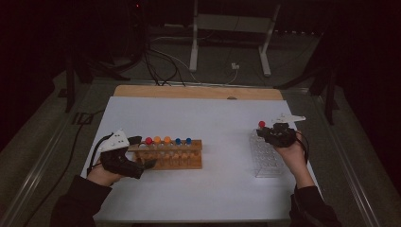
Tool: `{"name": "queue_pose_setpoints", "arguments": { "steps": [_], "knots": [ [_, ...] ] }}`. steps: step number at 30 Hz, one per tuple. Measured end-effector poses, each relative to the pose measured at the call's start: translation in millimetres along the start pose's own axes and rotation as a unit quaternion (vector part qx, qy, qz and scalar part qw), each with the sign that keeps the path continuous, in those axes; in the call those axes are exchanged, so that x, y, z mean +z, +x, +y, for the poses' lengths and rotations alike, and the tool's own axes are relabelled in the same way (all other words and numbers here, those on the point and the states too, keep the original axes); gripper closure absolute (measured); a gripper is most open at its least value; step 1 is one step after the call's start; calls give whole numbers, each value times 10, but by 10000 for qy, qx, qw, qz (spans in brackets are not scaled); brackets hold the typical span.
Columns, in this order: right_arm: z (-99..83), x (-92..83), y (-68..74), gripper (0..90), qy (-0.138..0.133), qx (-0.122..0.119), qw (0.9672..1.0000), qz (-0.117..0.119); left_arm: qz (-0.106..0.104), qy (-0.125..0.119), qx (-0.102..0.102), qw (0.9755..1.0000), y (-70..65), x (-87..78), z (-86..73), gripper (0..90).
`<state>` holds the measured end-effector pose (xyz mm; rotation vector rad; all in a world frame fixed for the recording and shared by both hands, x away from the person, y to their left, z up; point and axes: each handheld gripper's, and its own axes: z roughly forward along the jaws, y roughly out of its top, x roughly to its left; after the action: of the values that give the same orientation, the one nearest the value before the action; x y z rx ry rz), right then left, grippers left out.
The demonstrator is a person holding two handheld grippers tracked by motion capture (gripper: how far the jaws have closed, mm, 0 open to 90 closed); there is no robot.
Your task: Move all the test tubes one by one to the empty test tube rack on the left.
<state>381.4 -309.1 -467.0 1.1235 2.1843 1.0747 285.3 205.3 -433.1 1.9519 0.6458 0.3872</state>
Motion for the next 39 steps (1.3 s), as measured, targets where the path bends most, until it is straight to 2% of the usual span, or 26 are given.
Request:
{"name": "queue_pose_setpoints", "arguments": {
  "steps": [4,8,15,22,28,39],
  "knots": [
    [14,-22,7,751,5,0,10000,-29,-1,12,3,10000,-2,3,0,23],
    [42,-85,20,752,-105,-35,9999,-54,-20,10,6,10000,-1,-2,2,23],
    [114,-254,32,752,-328,2,9994,-82,-52,30,19,10000,-10,3,6,23],
    [211,-478,88,752,-579,-76,9982,-111,-100,38,21,9999,-27,-13,35,23],
    [276,-598,228,752,-668,-159,9976,4,-152,-26,42,9999,-56,-25,82,23],
    [252,-600,634,751,-563,-486,9962,453,-336,-47,81,9994,-138,21,153,24]
  ]
}}
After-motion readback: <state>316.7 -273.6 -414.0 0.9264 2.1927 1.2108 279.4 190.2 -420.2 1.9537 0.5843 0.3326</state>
